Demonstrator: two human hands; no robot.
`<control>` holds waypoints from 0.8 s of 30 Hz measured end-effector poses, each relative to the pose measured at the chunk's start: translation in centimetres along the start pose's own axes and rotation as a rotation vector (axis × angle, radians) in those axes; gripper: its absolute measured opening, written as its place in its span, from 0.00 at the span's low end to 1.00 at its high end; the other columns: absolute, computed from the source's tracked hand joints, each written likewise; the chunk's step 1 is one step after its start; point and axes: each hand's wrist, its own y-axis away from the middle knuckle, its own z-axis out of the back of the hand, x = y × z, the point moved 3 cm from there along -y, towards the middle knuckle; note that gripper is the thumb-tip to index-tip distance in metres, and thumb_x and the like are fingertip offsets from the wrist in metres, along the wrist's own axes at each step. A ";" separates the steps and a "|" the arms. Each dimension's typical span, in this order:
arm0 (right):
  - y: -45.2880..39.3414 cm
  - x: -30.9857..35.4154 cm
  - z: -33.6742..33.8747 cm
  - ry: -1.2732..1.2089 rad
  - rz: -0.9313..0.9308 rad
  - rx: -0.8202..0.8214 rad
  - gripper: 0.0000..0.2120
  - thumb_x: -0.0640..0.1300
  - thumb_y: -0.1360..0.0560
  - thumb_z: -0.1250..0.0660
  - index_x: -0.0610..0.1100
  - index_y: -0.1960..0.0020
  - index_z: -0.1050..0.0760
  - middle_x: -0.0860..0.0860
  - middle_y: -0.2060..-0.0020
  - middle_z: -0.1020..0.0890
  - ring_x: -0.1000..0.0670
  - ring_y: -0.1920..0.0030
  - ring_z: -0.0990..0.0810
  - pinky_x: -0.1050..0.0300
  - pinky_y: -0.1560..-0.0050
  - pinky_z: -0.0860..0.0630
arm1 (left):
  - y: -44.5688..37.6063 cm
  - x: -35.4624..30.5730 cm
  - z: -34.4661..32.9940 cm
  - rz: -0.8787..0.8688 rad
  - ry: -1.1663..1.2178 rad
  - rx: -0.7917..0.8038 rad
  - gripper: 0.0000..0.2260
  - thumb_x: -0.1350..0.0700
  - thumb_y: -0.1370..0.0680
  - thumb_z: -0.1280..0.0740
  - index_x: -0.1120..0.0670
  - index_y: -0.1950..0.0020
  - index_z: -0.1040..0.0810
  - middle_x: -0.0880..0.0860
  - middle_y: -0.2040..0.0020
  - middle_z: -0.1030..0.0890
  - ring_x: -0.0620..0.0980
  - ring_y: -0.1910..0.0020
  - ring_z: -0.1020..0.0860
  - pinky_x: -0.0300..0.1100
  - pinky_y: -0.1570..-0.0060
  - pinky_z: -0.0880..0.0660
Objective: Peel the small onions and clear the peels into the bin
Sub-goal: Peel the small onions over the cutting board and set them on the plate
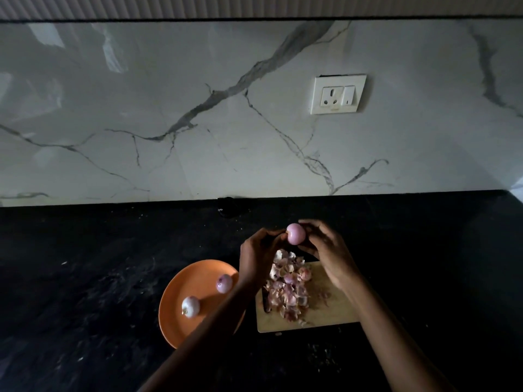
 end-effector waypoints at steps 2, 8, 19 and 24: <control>0.2 0.0 0.0 0.024 0.019 0.050 0.11 0.42 0.18 0.36 0.45 0.39 0.19 0.47 0.42 0.16 0.48 0.38 0.19 0.47 0.37 0.22 | -0.2 0.1 0.2 -0.033 -0.096 -0.003 0.03 0.53 0.23 0.27 0.49 0.50 0.15 0.42 0.57 0.15 0.36 0.56 0.18 0.34 0.56 0.22; 0.9 0.8 -0.2 0.008 0.008 0.151 0.18 0.48 0.24 0.31 0.42 0.37 0.20 0.47 0.43 0.15 0.48 0.39 0.18 0.48 0.34 0.25 | -0.5 0.4 0.1 -0.146 -0.319 0.014 0.02 0.57 0.22 0.29 0.53 0.50 0.18 0.43 0.56 0.18 0.37 0.56 0.20 0.29 0.59 0.27; 0.9 0.6 -0.5 0.021 0.037 0.072 0.20 0.53 0.27 0.27 0.44 0.39 0.18 0.48 0.45 0.14 0.48 0.41 0.17 0.42 0.34 0.24 | -0.2 0.1 0.0 -0.147 -0.264 0.005 0.03 0.54 0.22 0.28 0.51 0.50 0.20 0.41 0.58 0.19 0.35 0.57 0.20 0.26 0.61 0.28; 0.7 0.7 -0.7 0.010 0.035 0.077 0.18 0.50 0.27 0.28 0.42 0.40 0.18 0.47 0.46 0.14 0.48 0.41 0.17 0.45 0.34 0.23 | -0.1 0.3 0.1 -0.031 -0.149 -0.017 0.04 0.48 0.25 0.25 0.44 0.54 0.20 0.42 0.59 0.16 0.37 0.58 0.18 0.37 0.59 0.21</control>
